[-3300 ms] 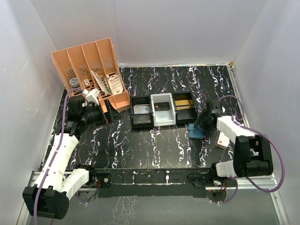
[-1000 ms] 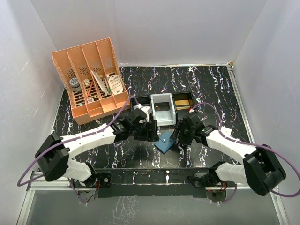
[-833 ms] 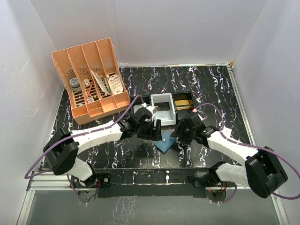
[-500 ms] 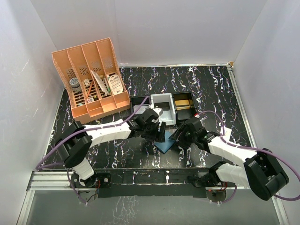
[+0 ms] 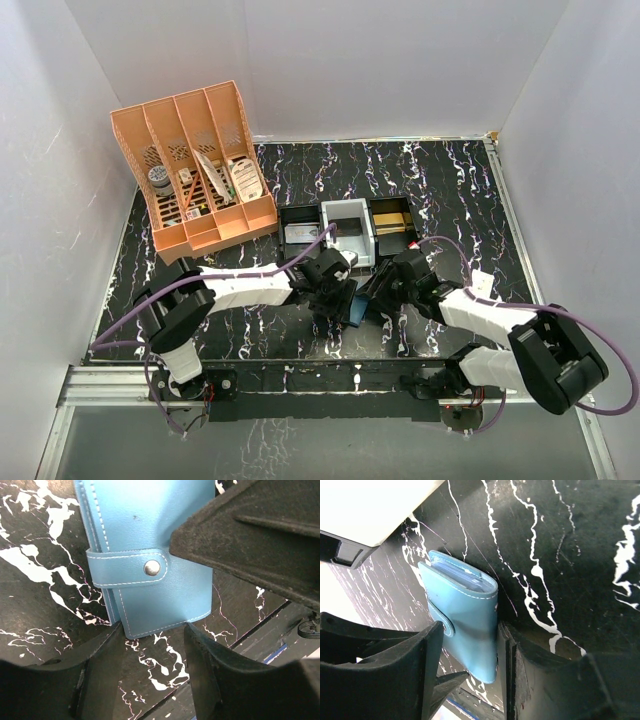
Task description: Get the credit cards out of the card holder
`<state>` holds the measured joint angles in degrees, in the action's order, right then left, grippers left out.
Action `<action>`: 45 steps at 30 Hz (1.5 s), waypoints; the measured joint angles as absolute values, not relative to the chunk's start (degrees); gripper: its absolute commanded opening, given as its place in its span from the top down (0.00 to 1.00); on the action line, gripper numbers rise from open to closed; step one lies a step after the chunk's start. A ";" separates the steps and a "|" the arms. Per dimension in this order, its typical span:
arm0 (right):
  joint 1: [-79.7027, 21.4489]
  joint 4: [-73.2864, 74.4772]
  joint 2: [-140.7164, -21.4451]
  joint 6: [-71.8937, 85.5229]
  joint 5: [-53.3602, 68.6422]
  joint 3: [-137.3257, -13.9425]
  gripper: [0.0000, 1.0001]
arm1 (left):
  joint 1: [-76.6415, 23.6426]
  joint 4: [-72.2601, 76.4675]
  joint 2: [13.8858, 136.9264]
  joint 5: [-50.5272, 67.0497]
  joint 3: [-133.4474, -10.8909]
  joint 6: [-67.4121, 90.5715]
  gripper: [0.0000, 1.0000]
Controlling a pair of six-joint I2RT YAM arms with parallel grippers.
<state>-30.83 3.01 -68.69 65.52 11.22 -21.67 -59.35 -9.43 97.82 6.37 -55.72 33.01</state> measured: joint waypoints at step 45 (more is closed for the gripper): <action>-30.89 8.43 -72.34 51.05 17.52 -28.58 0.86 | -62.81 -22.22 100.29 -15.20 -65.54 41.21 0.41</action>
<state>-30.89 8.43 -72.34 51.05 17.52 -28.58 -62.81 -22.22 100.29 -15.20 -65.54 41.21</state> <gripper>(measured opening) 0.164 0.607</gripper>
